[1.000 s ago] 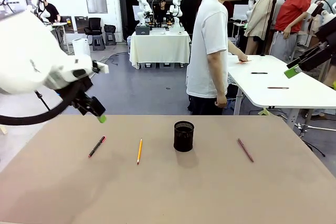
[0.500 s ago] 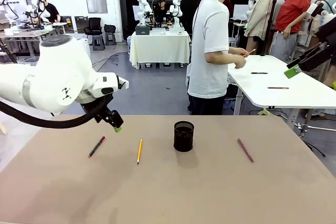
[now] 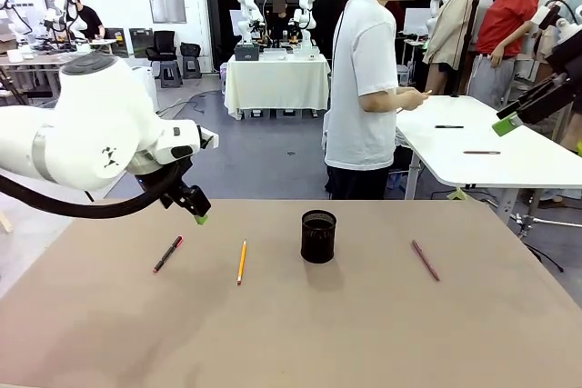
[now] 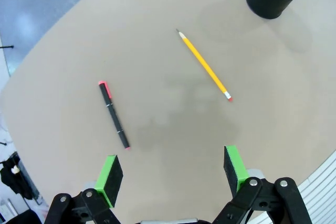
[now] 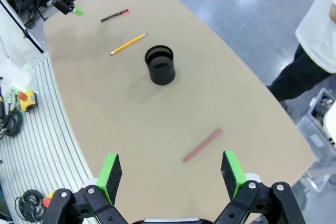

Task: Place the pens into the pen holder.
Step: Pick up a writing instrument from the table and place it into the Pen holder.

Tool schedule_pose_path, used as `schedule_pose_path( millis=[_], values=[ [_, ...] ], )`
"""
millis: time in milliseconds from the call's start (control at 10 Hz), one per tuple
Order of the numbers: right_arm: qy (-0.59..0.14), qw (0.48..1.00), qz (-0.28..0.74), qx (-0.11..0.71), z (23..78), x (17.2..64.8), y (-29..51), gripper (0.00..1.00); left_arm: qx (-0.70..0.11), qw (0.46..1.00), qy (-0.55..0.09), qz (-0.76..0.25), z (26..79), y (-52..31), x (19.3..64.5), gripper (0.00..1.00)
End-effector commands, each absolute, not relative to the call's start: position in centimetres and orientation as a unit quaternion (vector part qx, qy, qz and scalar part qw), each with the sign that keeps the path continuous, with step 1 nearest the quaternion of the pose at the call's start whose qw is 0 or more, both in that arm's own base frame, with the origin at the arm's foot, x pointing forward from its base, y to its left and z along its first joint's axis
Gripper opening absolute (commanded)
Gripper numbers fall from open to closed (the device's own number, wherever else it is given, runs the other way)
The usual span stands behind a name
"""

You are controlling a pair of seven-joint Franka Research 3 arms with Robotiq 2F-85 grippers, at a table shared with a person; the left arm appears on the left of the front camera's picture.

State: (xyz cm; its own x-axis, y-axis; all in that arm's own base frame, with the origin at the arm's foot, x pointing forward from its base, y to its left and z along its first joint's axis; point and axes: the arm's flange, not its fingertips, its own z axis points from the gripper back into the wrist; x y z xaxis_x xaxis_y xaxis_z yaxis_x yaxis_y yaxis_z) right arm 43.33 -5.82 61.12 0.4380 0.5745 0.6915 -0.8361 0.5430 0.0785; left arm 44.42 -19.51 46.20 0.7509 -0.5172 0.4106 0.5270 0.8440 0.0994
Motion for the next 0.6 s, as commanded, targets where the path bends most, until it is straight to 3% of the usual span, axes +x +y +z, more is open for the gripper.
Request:
schedule_pose_path(
  millis=[0, 500],
  values=[
    [-0.314, 0.818, 0.432, 0.214, 61.2, 43.3, -5.8, 1.0, -0.008, 0.949, -0.193, -0.25, 44.9, -22.5, 47.9, 1.0],
    [-0.314, 0.818, 0.432, 0.214, 61.2, 43.3, -5.8, 1.0, 0.007, 0.974, -0.109, -0.198, 40.7, -27.8, 54.0, 1.0]
  ],
)
